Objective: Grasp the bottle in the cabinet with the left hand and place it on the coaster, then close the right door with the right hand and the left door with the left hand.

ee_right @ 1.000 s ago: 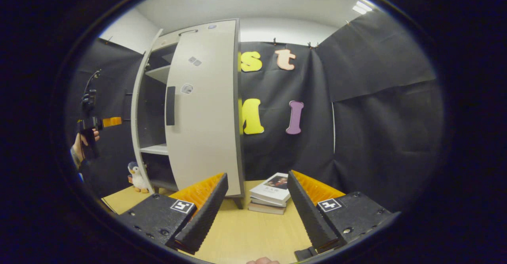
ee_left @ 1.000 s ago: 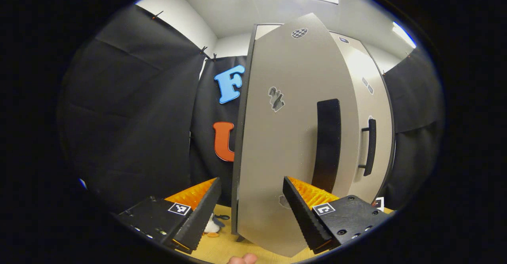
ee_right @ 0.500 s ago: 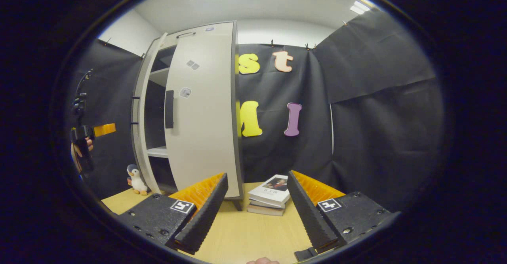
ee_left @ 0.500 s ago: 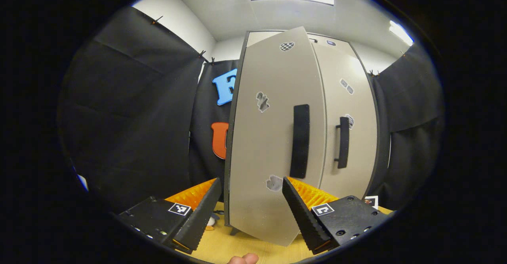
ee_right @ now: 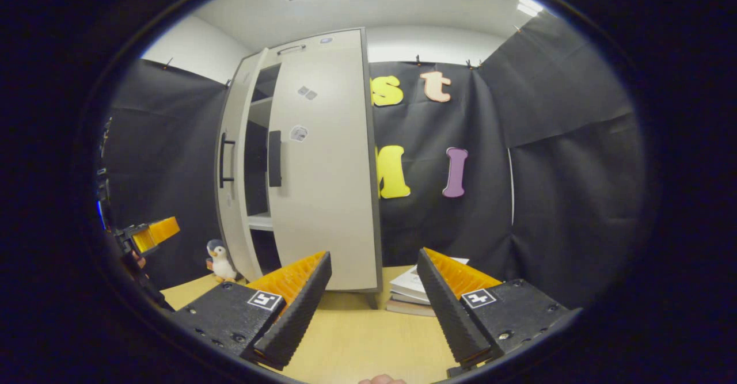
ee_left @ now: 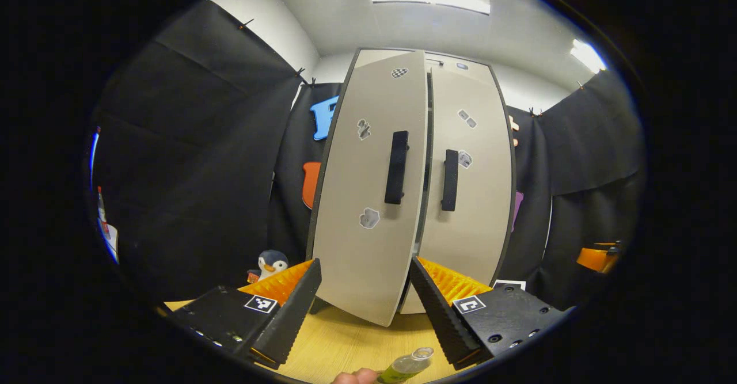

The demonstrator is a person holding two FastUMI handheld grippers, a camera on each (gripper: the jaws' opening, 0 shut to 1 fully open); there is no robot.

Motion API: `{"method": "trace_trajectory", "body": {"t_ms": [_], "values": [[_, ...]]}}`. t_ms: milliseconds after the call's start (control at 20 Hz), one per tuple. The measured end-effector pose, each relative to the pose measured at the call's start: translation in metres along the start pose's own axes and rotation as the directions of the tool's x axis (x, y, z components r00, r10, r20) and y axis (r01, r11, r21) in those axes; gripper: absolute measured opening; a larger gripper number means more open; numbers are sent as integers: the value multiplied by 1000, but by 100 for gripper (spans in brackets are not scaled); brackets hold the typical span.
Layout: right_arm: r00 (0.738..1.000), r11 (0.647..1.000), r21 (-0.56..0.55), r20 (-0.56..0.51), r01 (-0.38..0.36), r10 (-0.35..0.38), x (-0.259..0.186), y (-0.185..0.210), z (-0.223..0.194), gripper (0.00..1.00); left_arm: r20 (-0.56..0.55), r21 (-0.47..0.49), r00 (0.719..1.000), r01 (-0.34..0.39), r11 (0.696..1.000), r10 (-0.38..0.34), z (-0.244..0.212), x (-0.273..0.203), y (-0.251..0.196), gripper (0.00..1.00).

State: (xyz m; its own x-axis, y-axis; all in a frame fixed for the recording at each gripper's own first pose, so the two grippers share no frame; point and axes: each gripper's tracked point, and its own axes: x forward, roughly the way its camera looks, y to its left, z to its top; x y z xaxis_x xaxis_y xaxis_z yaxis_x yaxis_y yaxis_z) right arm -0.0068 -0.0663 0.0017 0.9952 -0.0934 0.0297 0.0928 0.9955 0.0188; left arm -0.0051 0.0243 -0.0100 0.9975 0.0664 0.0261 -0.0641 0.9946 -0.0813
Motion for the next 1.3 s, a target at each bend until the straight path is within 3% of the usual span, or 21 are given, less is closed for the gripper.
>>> {"method": "trace_trajectory", "body": {"t_ms": [50, 100, 250, 300, 400, 650, 750, 900, 1200, 1250, 1300], "values": [[1000, 1000, 1, -8, -8, 8, -1, 2, -3, 95, 6, -6, 1000, -9, 1000, 9, -1, -4, 1, 99], [1000, 1000, 0, -15, -11, 11, -3, 3, -6, 95, 12, -10, 1000, -21, 1000, 21, -1, -7, 3, 95], [999, 1000, 7, -35, -17, 17, -6, 3, -13, 98, 1, 12, 1000, -24, 1000, 24, -7, -13, 0, 99], [999, 1000, 9, -37, -20, 20, -8, 5, -14, 95, -3, 22, 1000, -19, 1000, 19, -7, -16, -2, 95], [999, 1000, 9, -39, -12, 13, -10, 1, -14, 98, -8, 42, 1000, -9, 999, 10, -8, -19, -5, 95], [999, 999, 41, -49, -2, 4, -15, -4, -17, 95, -14, 45, 1000, 0, 999, 1, -8, -23, -11, 95], [999, 999, 49, -54, 1, 2, -16, -7, -17, 98, -19, 46, 1000, 5, 999, -4, -9, -23, -12, 99], [998, 998, 60, -67, 6, -2, -23, -8, -22, 98, -29, 47, 1000, 8, 999, -7, -11, -26, -13, 94], [997, 998, 62, -76, 11, -6, -28, -12, -23, 98, -21, 54, 1000, 10, 999, -9, -8, -29, -16, 95], [997, 998, 64, -75, 11, -7, -28, -12, -21, 98, -20, 56, 1000, 11, 998, -10, -7, -30, -17, 99], [997, 998, 68, -71, 9, -4, -29, -12, -20, 98, -18, 59, 1000, 12, 998, -11, -6, -30, -18, 95]]}}
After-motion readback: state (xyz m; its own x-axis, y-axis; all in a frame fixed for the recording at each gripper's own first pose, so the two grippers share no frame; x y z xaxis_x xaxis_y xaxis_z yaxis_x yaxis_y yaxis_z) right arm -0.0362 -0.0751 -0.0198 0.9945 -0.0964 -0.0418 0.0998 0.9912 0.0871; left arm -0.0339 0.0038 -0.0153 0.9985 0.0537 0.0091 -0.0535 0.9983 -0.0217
